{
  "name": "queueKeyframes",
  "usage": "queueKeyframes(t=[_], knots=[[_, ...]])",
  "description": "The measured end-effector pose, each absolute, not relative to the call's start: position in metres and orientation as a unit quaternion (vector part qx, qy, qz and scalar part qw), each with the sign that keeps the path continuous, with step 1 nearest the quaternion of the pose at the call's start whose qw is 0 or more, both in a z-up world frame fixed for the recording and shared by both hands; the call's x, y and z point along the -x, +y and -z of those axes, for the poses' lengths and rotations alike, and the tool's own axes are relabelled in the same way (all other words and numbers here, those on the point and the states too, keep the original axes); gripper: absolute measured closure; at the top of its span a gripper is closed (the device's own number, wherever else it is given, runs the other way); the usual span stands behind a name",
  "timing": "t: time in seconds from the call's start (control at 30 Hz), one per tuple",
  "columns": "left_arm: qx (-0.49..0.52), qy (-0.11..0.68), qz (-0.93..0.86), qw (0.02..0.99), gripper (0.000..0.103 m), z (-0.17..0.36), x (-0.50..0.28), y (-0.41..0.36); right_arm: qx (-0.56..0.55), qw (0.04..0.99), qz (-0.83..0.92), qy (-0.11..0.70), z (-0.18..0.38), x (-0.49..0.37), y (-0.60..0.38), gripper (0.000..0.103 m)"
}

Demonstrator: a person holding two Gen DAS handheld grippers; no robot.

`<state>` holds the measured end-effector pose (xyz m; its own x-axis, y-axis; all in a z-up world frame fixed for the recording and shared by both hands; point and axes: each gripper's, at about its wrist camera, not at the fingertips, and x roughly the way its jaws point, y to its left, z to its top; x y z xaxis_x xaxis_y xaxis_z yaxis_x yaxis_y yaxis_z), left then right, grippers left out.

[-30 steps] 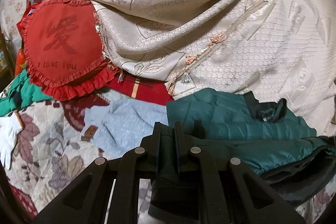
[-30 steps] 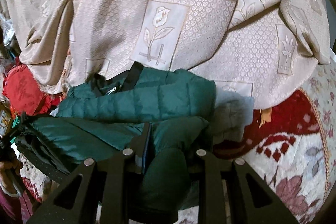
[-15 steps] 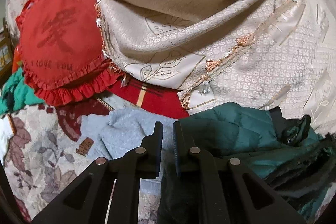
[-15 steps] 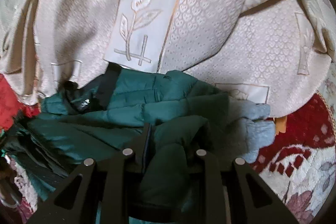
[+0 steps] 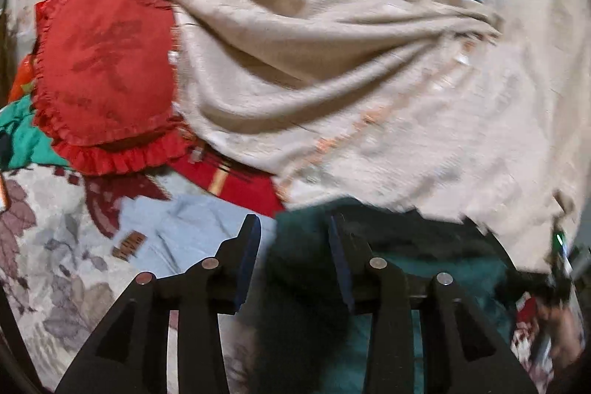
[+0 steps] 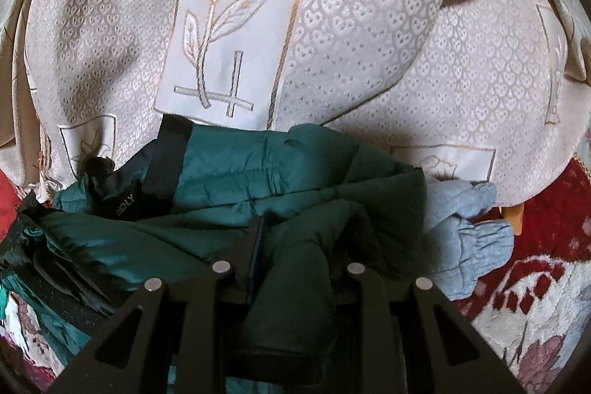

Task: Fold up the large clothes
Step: 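Move both tools to the folded green jacket's edge and close on it, then lift the gripped jacket edge with both tools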

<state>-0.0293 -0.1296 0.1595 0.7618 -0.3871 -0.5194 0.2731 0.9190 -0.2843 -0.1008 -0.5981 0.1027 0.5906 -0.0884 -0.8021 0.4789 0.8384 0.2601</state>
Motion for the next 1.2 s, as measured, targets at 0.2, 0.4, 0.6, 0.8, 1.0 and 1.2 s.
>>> queueKeyframes(t=[0.2, 0.4, 0.6, 0.8, 1.0, 1.2], knots=[[0.004, 0.35, 0.205, 0.914, 0.083, -0.114, 0.043, -0.206, -0.247, 0.861, 0.151, 0.419, -0.112, 0.106, -0.6, 0.062], [-0.033, 0.379, 0.163, 0.91, 0.083, -0.09, 0.008, -0.236, -0.267, 0.886, 0.107, 0.365, -0.159, 0.137, -0.597, 0.031], [-0.038, 0.376, 0.148, 0.914, 0.083, -0.087, -0.008, -0.242, -0.224, 0.926, 0.059, 0.299, -0.2, 0.182, -0.572, 0.024], [-0.046, 0.36, 0.142, 0.921, 0.083, -0.085, -0.011, -0.249, -0.103, 0.918, 0.025, 0.383, -0.158, 0.137, -0.512, 0.025], [-0.063, 0.335, 0.141, 0.93, 0.083, -0.082, -0.023, -0.263, -0.032, 0.914, 0.107, 0.391, -0.122, 0.082, -0.508, 0.025], [-0.06, 0.332, 0.15, 0.929, 0.083, -0.082, -0.04, -0.27, -0.076, 0.904, 0.138, 0.396, -0.101, 0.056, -0.537, 0.024]])
